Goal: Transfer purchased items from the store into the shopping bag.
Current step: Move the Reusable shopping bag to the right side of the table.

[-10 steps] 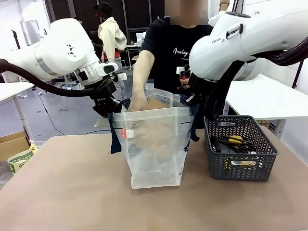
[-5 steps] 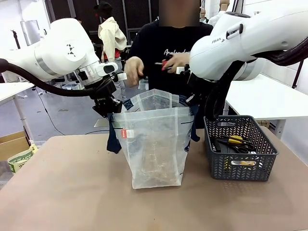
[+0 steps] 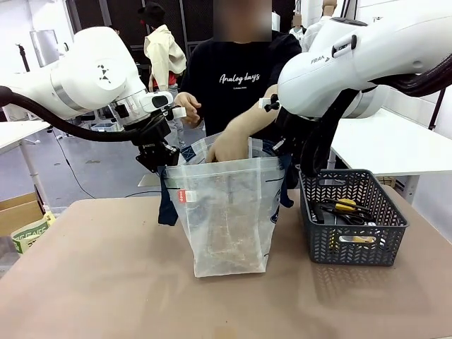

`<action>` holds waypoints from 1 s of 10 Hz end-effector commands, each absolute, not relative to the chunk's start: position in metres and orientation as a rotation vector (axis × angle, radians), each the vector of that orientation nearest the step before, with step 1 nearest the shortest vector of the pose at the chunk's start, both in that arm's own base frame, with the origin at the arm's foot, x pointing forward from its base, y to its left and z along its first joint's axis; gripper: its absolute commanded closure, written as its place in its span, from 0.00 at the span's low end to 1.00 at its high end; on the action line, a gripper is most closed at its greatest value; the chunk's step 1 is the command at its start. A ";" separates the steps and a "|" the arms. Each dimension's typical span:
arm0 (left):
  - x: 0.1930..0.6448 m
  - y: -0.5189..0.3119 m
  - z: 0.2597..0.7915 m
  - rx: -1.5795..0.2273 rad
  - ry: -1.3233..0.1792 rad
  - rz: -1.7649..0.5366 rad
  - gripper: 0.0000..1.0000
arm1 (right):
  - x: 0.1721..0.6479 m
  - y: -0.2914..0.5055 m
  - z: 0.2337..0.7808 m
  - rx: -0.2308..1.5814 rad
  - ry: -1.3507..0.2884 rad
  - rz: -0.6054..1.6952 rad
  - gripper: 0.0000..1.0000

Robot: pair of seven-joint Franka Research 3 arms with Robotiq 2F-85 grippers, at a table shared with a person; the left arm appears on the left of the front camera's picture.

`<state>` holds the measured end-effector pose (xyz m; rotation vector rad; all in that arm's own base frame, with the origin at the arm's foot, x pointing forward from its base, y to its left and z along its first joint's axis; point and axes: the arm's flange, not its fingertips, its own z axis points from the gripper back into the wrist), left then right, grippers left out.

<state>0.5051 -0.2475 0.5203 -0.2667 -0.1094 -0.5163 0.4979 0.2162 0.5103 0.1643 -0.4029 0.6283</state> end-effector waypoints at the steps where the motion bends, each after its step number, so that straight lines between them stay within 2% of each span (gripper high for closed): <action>1: 0.505 -0.246 0.523 -0.267 -0.115 -0.513 1.00 | 0.498 0.215 0.511 0.164 -0.406 0.625 1.00; 10: 0.505 -0.246 0.523 -0.267 -0.115 -0.513 1.00 | 0.498 0.215 0.511 0.164 -0.406 0.625 1.00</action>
